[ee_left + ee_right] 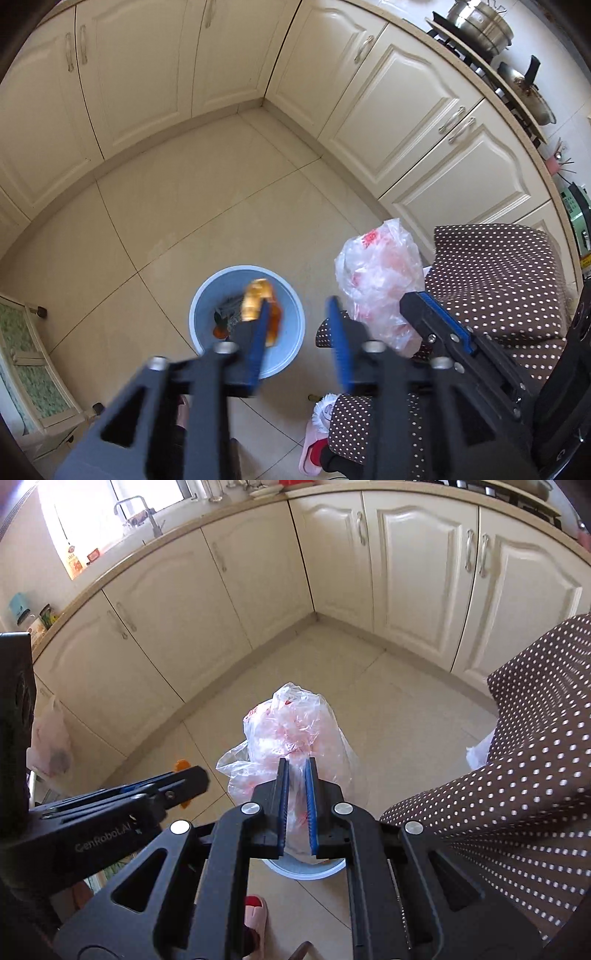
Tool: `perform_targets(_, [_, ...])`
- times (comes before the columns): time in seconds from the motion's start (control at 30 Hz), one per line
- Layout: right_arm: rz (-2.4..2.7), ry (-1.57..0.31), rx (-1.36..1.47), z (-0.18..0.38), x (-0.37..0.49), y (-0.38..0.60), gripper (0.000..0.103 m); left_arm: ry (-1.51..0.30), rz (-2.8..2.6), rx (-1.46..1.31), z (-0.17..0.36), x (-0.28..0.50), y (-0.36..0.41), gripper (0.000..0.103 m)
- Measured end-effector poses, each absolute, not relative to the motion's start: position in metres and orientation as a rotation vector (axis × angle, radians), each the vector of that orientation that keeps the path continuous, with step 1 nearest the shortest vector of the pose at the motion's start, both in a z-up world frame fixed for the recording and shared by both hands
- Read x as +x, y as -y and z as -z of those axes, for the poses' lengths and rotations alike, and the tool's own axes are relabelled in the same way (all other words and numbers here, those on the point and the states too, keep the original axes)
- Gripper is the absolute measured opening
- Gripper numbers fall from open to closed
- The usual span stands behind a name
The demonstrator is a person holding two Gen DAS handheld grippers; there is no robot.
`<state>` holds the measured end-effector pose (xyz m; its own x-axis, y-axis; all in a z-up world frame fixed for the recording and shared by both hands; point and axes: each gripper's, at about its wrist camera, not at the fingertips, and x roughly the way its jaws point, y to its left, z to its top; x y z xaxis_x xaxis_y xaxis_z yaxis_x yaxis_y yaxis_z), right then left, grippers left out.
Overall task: Collect trash
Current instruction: 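Carry the peel and plastic bag over the blue bin and open both tools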
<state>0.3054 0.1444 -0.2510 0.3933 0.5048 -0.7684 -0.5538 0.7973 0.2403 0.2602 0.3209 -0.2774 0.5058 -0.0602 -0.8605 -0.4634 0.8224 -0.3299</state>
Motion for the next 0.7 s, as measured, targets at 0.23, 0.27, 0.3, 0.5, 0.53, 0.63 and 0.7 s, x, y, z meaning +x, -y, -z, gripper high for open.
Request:
perform_targets(0.23, [-0.675,-0.988,-0.059,0.263,0.315,-0.153,0.009,-1.057,-0.269,-0.590,0.293,0.267,-0.326,0.044])
perform_targets(0.27, [-0.675,-0.990,-0.059,0.264,0.317,-0.154,0.010,-1.062,-0.265,-0.594,0.295,0.267,-0.327,0.044])
perform_targets(0.3, [-0.674,-0.995,-0.059,0.265,0.317,-0.154,0.009,-1.067,-0.263,-0.600,0.296,0.268,-0.328,0.044])
perform_targets(0.5, [-0.665,-1.006,-0.057,0.270,0.323,-0.155,0.010,-1.074,-0.242,-0.626,0.299,0.272,-0.329,0.046])
perform_targets(0.53, [-0.663,-1.007,-0.057,0.271,0.324,-0.154,0.010,-1.077,-0.239,-0.629,0.300,0.272,-0.329,0.046])
perform_targets(0.63, [-0.657,-1.009,-0.051,0.271,0.325,-0.153,0.010,-1.077,-0.233,-0.637,0.301,0.272,-0.330,0.047])
perform_targets(0.7, [-0.653,-1.011,-0.046,0.273,0.326,-0.151,0.010,-1.081,-0.214,-0.655,0.303,0.272,-0.330,0.046])
